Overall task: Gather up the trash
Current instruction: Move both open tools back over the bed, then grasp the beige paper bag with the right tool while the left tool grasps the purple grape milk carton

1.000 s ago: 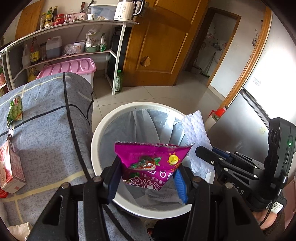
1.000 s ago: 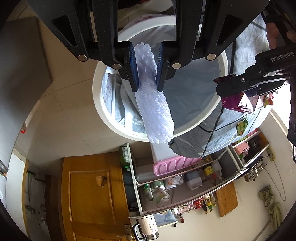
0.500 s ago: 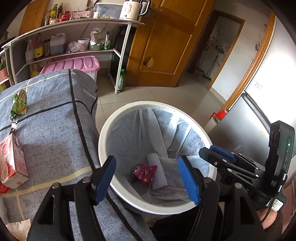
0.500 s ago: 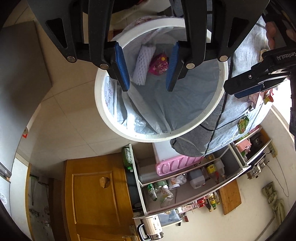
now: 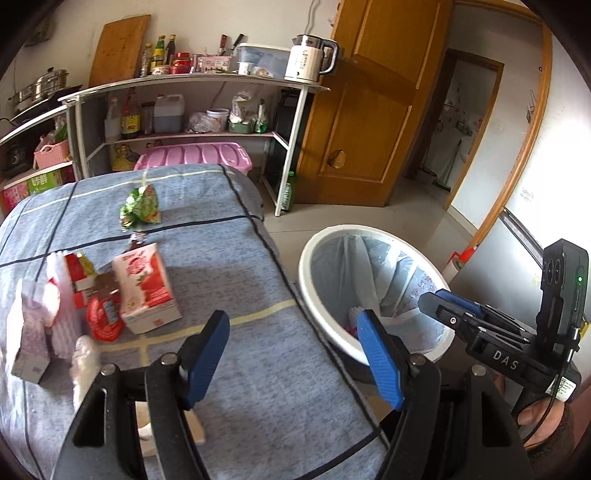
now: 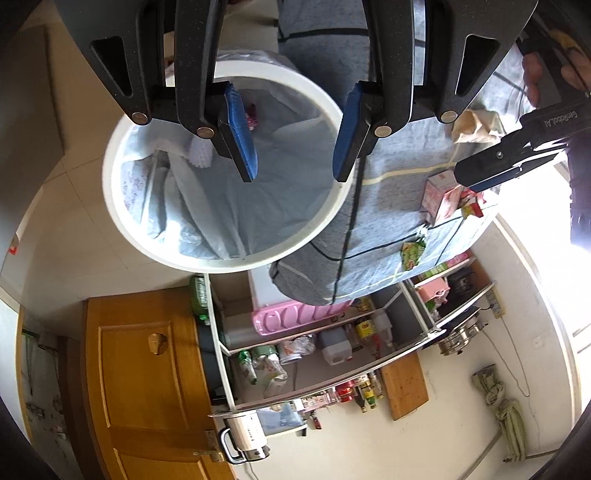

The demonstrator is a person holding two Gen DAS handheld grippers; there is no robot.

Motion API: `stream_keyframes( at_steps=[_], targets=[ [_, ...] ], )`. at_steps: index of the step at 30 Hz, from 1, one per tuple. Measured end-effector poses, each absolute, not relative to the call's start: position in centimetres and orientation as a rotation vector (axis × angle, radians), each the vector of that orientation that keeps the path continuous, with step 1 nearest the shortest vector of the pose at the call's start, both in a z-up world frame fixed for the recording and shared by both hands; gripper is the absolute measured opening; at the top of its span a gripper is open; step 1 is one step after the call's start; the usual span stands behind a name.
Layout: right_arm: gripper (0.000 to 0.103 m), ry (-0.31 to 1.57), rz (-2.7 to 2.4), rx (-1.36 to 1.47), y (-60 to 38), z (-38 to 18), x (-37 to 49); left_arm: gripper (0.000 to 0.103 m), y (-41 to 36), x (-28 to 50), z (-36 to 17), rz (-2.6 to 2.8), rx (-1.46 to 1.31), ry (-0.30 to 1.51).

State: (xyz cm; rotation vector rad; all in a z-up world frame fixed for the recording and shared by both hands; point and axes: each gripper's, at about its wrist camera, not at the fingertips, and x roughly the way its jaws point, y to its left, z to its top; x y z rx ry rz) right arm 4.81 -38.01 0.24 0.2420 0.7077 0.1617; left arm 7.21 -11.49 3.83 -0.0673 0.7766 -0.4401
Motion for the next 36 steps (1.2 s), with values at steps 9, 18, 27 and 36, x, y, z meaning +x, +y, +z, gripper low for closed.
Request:
stream_keyframes(
  at_steps=[9,18,27,36],
  targets=[
    [0.048,0.712,0.358,0.167,-30.7,-0.2,4.6,0.075,-3.7,5.1,4.2,-0.287,-0.137,0.737],
    [0.055,0.737,0.572,0.055,-23.1,-1.3,4.0,0.076,2.1,4.0,2.7,-0.155,-0.199,0.741],
    [0.064,0.768,0.673,-0.011,-17.7,-2.7,5.0,0.076,5.6,3.8,1.2,-0.093,-0.248,0.763],
    [0.055,0.811,0.700,-0.049,-15.9,-4.2,5.2,0.076,8.4,4.0,0.0,-0.050,-0.280,0.771]
  ],
)
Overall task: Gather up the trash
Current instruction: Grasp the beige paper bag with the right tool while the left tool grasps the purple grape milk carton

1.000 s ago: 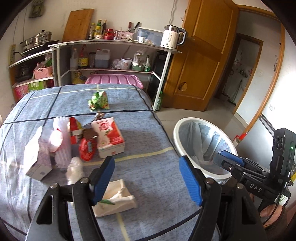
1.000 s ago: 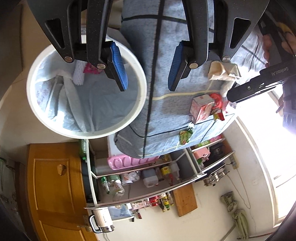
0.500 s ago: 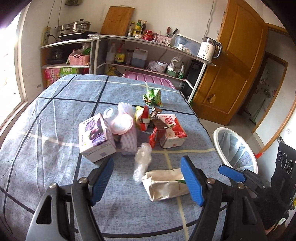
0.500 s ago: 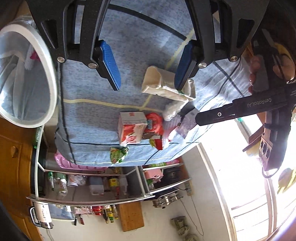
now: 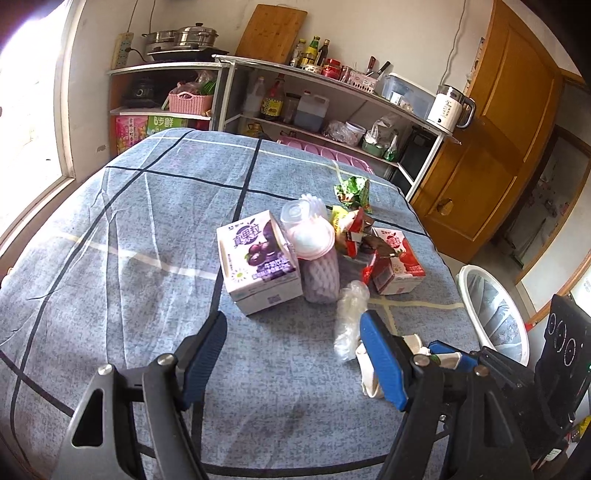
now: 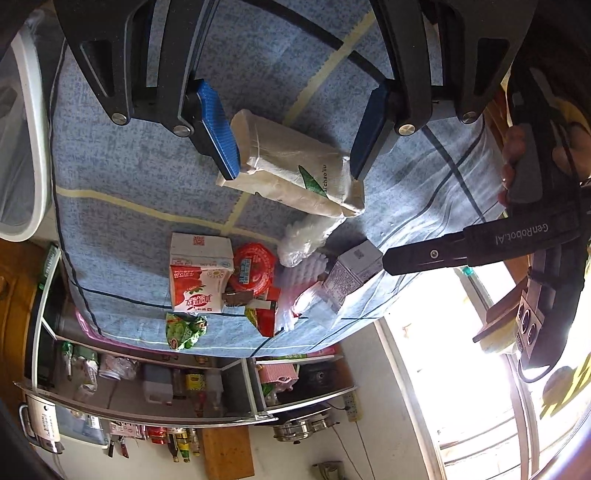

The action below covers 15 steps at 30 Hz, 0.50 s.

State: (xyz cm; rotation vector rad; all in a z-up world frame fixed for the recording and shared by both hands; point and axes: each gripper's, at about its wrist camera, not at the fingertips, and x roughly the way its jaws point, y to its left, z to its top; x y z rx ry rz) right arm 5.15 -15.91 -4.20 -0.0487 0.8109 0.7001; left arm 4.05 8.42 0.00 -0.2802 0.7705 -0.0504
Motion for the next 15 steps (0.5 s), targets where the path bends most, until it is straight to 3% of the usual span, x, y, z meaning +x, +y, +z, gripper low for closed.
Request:
stream_keyframes(
  at_steps=[7,10,15],
  targets=[
    [0.024,0.797,0.699,-0.043,-16.1,-4.1,4.8,0.079,9.7,5.4,-0.8,-0.023,-0.294,0.784],
    [0.016,0.791,0.703,-0.030,-16.4,-4.0,4.7,0.079,10.0,6.3,-1.0,-0.018,-0.314,0.789],
    [0.012,0.768,0.670,-0.016,-17.3,-3.7,4.4,0.080,9.9,8.2,-1.2,-0.004,-0.300,0.791]
  ],
)
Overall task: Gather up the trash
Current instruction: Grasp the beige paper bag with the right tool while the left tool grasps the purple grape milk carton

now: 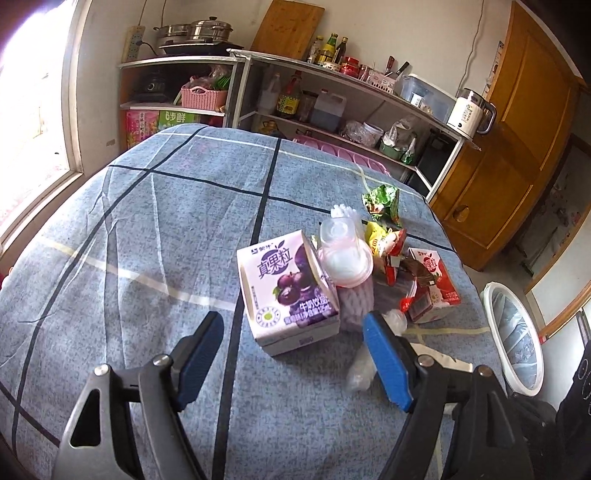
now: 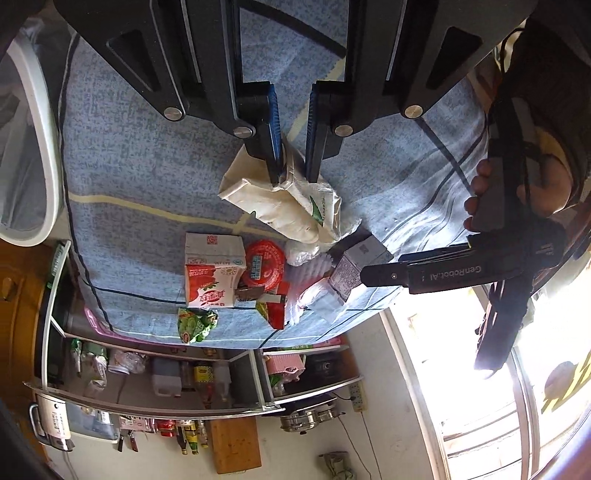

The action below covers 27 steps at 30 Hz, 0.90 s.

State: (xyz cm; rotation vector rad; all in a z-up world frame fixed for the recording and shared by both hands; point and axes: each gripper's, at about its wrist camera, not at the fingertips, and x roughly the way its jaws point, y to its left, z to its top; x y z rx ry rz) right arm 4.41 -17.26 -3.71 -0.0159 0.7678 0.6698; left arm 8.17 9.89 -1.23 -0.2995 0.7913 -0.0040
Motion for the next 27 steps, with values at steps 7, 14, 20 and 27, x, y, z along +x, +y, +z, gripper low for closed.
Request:
stream_keyframes(
  at_steps=[7,14,20,27],
  targets=[
    [0.009,0.739,0.599,0.032,-19.1,-3.2,4.8,0.080,9.9,10.1,-2.0,0.041,-0.292,0.811],
    [0.009,0.739,0.567,0.066,-20.0,-3.2,5.2,0.076,9.9,10.9,-3.1,0.061,-0.312,0.829],
    [0.009,0.738,0.565,0.080,-20.2,-3.3,5.3,0.062,9.7,11.0,-3.0,0.060,-0.304,0.831],
    [0.009,0.733,0.562,0.091,-20.6,-3.2,5.2,0.060,9.8,10.1,-2.6,0.078,-0.306,0.813]
  ],
)
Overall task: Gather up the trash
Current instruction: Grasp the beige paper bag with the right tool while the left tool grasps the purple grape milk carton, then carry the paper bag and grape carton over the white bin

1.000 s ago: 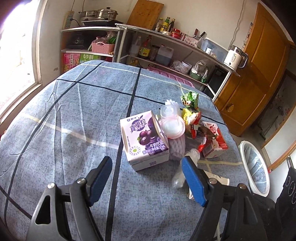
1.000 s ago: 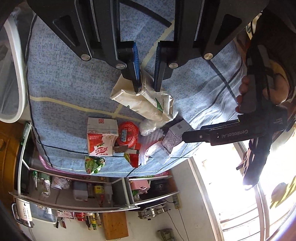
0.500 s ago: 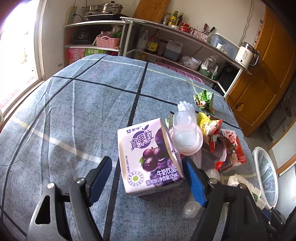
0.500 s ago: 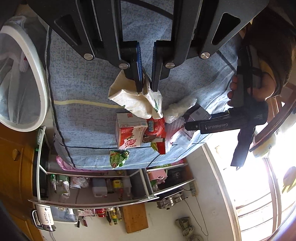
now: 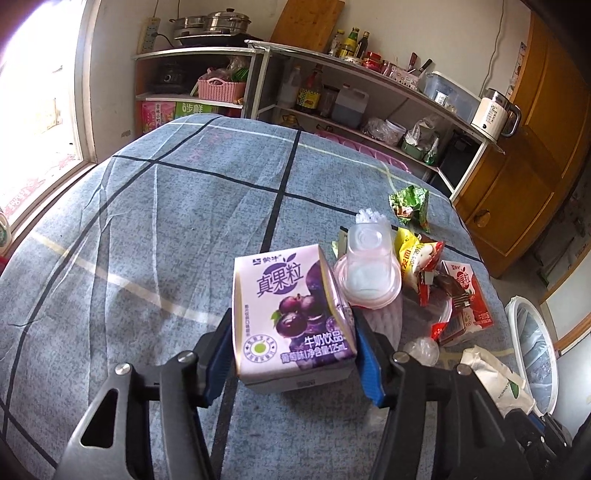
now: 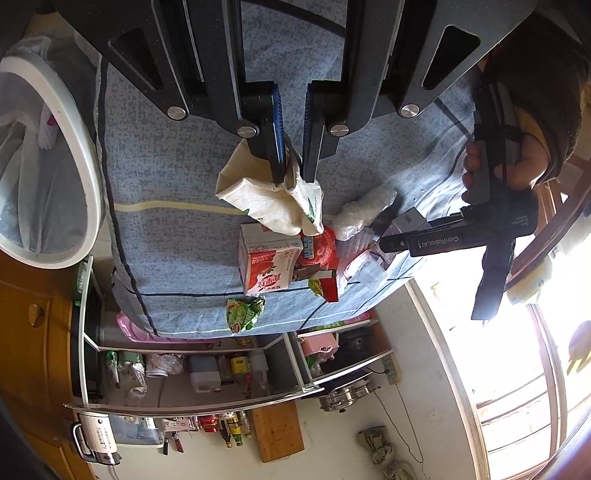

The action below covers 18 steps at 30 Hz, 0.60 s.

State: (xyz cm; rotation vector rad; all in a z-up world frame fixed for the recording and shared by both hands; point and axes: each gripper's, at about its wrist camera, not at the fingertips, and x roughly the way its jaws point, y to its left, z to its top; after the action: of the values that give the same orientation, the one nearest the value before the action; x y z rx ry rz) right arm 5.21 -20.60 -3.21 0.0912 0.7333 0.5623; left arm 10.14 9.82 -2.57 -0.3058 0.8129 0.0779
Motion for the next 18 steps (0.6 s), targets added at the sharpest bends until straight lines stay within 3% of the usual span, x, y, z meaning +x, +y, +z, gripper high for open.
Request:
stream_keyframes(
  at_steps=[18],
  targets=[
    [0.009,0.664,0.539,0.130,-22.1,-1.3,4.0,0.059,8.2,6.7,0.0,0.052,-0.269,0.746]
  ],
)
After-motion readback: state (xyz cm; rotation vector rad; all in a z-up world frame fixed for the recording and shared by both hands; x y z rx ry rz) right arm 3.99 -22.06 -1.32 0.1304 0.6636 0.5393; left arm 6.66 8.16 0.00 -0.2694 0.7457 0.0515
